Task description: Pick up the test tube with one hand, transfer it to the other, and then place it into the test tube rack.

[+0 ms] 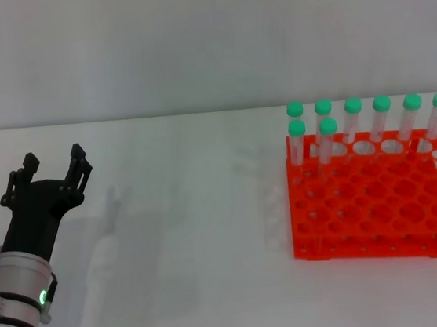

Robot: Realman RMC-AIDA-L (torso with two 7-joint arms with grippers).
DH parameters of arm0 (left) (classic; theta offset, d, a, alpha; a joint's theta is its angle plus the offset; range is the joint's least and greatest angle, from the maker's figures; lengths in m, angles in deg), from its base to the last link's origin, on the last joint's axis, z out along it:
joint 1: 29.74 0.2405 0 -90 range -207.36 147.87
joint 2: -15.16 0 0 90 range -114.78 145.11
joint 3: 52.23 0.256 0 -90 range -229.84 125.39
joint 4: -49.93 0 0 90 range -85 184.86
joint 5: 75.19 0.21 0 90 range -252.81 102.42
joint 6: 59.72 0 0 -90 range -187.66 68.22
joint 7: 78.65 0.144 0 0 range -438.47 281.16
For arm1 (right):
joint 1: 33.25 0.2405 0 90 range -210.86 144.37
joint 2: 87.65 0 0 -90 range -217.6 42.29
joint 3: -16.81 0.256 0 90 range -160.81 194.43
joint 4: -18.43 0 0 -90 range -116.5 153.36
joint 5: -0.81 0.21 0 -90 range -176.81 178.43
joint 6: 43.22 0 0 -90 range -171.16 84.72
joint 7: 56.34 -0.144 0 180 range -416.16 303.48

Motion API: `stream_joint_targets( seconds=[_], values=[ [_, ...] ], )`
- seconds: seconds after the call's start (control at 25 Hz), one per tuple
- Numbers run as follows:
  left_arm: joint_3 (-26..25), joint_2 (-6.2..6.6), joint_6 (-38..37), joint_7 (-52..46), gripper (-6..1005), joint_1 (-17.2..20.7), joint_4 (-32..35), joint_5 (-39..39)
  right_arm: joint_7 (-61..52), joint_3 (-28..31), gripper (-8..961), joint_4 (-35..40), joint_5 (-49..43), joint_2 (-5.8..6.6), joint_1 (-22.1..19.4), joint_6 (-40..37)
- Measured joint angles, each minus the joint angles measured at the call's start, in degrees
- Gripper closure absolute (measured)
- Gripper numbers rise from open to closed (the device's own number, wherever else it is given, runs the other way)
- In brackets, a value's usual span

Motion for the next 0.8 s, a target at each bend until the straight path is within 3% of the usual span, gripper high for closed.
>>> stream_joint_targets(
  seconds=[0.8],
  values=[
    [0.02, -0.08, 0.0, -1.12, 223, 0.07, -0.09, -0.01, 0.04, 0.0, 76, -0.14, 0.01, 0.0, -0.05, 0.13]
  ],
)
